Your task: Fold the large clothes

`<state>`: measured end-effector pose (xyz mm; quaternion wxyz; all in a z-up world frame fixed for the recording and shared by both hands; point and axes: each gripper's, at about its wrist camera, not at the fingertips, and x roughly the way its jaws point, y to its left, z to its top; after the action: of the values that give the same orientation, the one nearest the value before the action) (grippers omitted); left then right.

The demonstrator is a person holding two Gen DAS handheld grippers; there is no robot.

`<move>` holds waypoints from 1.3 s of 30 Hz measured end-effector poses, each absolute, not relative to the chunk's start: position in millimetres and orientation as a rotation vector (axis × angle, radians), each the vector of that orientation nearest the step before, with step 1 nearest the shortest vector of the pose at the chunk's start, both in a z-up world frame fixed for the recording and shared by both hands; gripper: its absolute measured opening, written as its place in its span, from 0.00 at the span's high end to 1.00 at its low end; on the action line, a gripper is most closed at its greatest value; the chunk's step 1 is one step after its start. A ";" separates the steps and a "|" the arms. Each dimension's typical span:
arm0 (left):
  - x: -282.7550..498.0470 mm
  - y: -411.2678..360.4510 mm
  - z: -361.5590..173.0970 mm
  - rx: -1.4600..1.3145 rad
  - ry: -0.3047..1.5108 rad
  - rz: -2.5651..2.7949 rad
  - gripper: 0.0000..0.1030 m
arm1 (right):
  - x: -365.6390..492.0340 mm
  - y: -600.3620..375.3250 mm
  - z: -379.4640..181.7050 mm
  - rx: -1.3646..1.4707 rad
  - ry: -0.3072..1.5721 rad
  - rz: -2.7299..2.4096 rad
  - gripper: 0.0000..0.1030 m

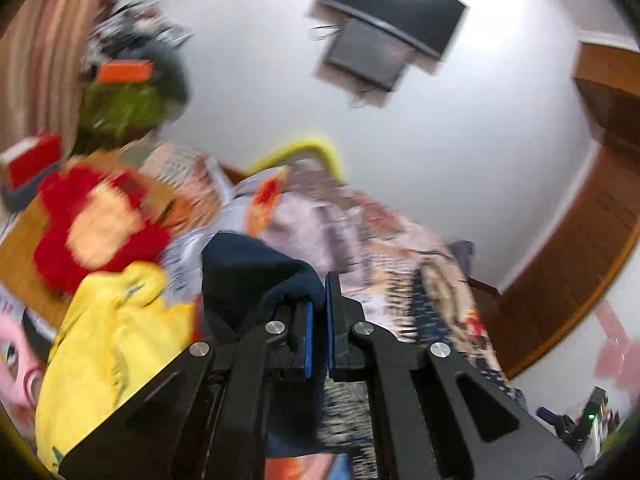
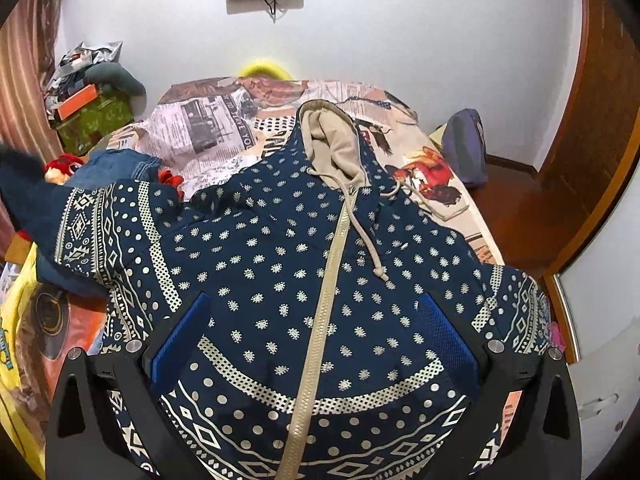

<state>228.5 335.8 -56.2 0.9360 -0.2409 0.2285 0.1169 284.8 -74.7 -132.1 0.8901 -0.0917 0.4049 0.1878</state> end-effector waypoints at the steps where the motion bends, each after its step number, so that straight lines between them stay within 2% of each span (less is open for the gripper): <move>1: 238.2 323.5 -47.1 -0.472 0.460 0.210 0.97 | 284.8 -76.8 -130.4 -0.190 0.835 0.391 0.00; 6: 284.2 250.5 -24.2 -0.409 0.464 0.049 0.97 | 290.1 -90.8 -123.5 -0.177 0.815 0.387 0.00; 12: 335.5 158.6 -39.9 -0.267 0.535 -0.091 0.96 | 296.1 -113.0 -121.7 -0.152 0.809 0.383 0.00; 17: 377.9 84.4 -88.1 -0.196 0.709 -0.196 0.96 | 298.0 -136.3 -127.9 -0.152 0.815 0.356 0.00; 26: 394.0 -2.8 -207.8 -0.005 1.071 -0.274 0.96 | 309.8 -178.4 -150.2 -0.179 0.897 0.261 0.00; 30: 385.6 -15.8 -225.2 0.070 1.135 -0.304 0.81 | 306.1 -187.4 -153.7 -0.206 0.917 0.240 0.00; 32: 378.7 -12.8 -223.2 0.056 1.137 -0.318 0.68 | 303.8 -187.3 -152.4 -0.224 0.915 0.242 0.00; 34: 369.9 -7.8 -212.1 0.052 1.121 -0.315 0.49 | 300.6 -182.7 -149.3 -0.246 0.909 0.249 0.00; 38: 358.3 9.2 -177.3 0.053 1.056 -0.283 0.40 | 296.6 -167.0 -142.3 -0.294 0.886 0.277 0.00; 39: 353.6 16.8 -168.4 0.048 1.033 -0.272 0.35 | 294.8 -159.5 -139.3 -0.311 0.876 0.292 0.00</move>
<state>353.6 16.8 -168.4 0.8606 0.0229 0.4921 -0.1295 294.8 -159.5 -139.3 0.8837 -0.1495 0.4209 0.1401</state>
